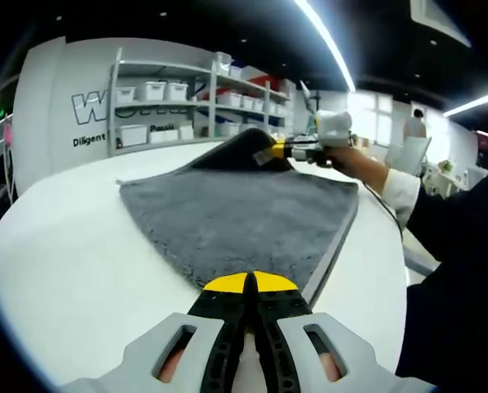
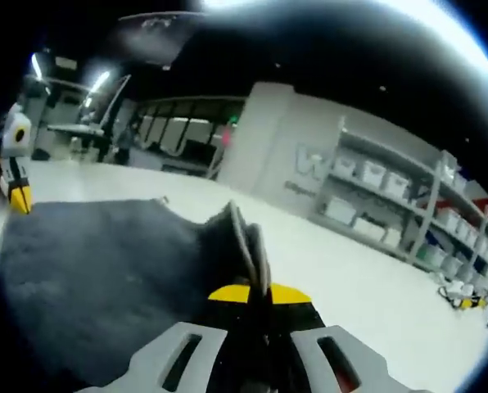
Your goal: Open the folded towel by lifting each exposed corner and separating the folded layers until the towel lies flat within the target outline without major curled edges
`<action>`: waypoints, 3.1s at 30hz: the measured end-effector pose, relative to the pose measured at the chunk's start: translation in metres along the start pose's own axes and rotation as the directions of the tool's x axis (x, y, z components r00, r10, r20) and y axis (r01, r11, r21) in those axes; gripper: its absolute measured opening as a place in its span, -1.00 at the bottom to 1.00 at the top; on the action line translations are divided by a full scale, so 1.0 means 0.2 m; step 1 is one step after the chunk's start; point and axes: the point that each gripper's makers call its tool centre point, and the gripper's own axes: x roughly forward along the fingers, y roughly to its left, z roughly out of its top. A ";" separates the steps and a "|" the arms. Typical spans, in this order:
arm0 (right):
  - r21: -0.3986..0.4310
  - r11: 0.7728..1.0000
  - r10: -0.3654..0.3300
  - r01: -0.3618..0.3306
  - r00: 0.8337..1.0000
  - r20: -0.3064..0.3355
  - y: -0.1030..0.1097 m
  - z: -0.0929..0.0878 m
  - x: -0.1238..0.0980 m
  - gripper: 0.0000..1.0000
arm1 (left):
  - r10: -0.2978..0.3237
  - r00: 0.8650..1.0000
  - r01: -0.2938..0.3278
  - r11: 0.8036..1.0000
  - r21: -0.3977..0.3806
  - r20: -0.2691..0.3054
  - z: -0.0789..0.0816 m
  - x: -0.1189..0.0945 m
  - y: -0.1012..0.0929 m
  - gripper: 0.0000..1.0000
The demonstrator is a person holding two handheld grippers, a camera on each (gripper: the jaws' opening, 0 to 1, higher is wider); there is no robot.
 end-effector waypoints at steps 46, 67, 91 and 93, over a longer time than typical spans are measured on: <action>0.167 0.972 -0.145 0.163 0.982 -0.118 -0.23 -0.22 -0.03 -1.00 | -0.001 1.000 0.000 0.998 0.058 0.016 0.02 0.04 -0.05 -0.99; 0.219 0.954 -0.161 0.205 0.966 -0.204 -0.34 -0.36 -0.02 -1.00 | 0.002 1.000 -0.003 0.999 0.039 0.019 0.01 0.03 -0.05 -0.99; 0.368 0.929 0.016 0.048 0.986 -0.168 -0.15 -0.33 -0.01 -0.98 | 0.002 1.000 -0.003 0.999 0.040 0.020 0.02 0.03 -0.05 -0.98; 0.354 0.934 0.011 0.052 0.985 -0.172 -0.16 -0.33 -0.01 -1.00 | 0.003 1.000 -0.004 0.999 0.040 0.019 0.02 0.03 -0.05 -0.98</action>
